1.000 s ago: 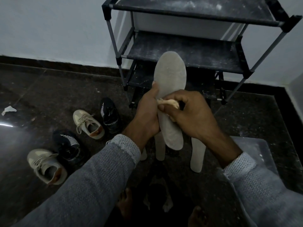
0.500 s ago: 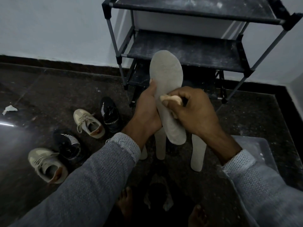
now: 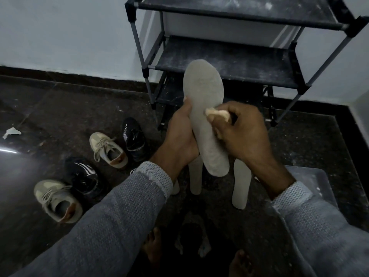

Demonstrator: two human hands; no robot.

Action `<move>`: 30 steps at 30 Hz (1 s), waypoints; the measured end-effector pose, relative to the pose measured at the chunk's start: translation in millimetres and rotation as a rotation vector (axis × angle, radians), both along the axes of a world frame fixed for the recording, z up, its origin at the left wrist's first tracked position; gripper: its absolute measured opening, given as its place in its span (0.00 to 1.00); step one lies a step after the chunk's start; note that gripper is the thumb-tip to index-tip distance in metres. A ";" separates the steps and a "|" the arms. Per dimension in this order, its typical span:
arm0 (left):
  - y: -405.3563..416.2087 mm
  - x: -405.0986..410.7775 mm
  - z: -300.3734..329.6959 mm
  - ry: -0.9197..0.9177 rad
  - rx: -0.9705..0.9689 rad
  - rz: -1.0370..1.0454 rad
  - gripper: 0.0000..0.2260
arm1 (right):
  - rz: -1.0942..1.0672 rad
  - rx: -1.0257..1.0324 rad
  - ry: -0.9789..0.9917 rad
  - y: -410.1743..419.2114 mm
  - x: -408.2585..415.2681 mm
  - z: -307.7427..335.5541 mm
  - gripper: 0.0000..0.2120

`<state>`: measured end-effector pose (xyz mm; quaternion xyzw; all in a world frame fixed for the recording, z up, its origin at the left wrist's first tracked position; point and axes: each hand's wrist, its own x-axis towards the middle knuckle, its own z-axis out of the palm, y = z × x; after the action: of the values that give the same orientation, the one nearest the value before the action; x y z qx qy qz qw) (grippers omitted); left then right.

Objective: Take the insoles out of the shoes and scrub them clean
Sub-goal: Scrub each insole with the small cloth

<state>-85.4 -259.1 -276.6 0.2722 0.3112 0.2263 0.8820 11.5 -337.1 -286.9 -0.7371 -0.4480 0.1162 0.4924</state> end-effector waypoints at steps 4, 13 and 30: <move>-2.2 2.1 0.4 0.007 0.021 0.000 0.25 | -0.063 0.019 0.020 -3.0 8.6 -2.5 0.05; 0.0 1.0 -1.6 0.003 0.005 -0.002 0.24 | 0.050 -0.005 0.028 0.6 -7.8 1.6 0.04; -3.1 0.7 0.4 0.000 -0.003 -0.030 0.25 | -0.004 0.061 0.030 -2.3 2.5 -3.2 0.06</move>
<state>-84.8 -262.2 -276.2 0.2753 0.3074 0.2127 0.8857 14.0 -339.4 -290.0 -0.7209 -0.4424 0.1125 0.5214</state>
